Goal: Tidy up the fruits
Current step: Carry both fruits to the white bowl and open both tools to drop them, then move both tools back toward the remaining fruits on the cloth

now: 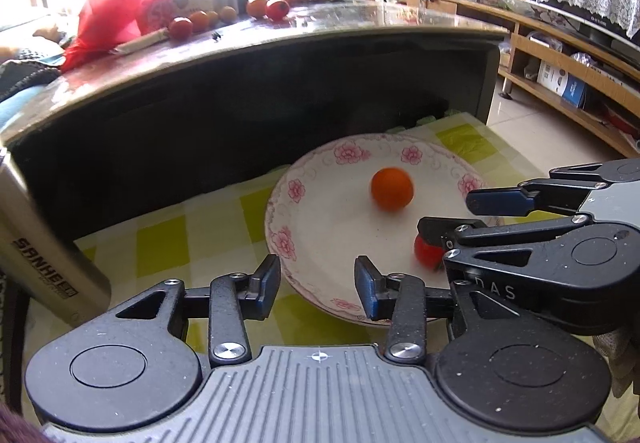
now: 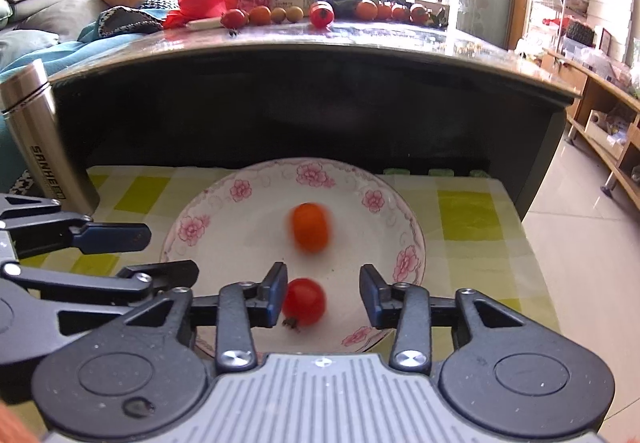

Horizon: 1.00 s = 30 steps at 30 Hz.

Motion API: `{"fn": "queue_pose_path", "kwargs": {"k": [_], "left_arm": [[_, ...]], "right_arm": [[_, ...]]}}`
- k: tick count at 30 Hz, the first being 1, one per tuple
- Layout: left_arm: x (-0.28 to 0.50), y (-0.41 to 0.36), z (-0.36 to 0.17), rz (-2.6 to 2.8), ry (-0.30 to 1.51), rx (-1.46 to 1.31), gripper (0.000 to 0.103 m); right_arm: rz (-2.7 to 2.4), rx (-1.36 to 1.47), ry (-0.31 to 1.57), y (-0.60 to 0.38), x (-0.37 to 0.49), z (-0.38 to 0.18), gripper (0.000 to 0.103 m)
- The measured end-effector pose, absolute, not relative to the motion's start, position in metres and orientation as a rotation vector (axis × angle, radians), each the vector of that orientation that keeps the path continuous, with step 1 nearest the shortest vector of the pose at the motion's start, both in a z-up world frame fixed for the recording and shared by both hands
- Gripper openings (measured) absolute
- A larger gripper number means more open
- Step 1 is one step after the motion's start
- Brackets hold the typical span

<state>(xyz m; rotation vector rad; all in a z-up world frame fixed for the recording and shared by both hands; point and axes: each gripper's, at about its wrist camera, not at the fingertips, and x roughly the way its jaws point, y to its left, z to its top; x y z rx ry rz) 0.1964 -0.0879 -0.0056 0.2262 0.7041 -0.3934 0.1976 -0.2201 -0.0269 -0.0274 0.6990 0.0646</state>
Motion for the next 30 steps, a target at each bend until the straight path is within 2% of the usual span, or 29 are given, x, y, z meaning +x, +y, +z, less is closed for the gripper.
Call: {"fn": "queue_pose_path", "kwargs": {"k": [16,30], "left_arm": [[0.145,-0.056,0.032,-0.410,0.649,0.170,0.057],[0.110,-0.027,0.021,-0.428,0.701,0.113,0.058]], "right_arm": [[0.028,-0.068,0.638,-0.203,0.148,0.018,0.054],[0.045,-0.026,0.744,-0.182,0.110,0.020,0.054]]}}
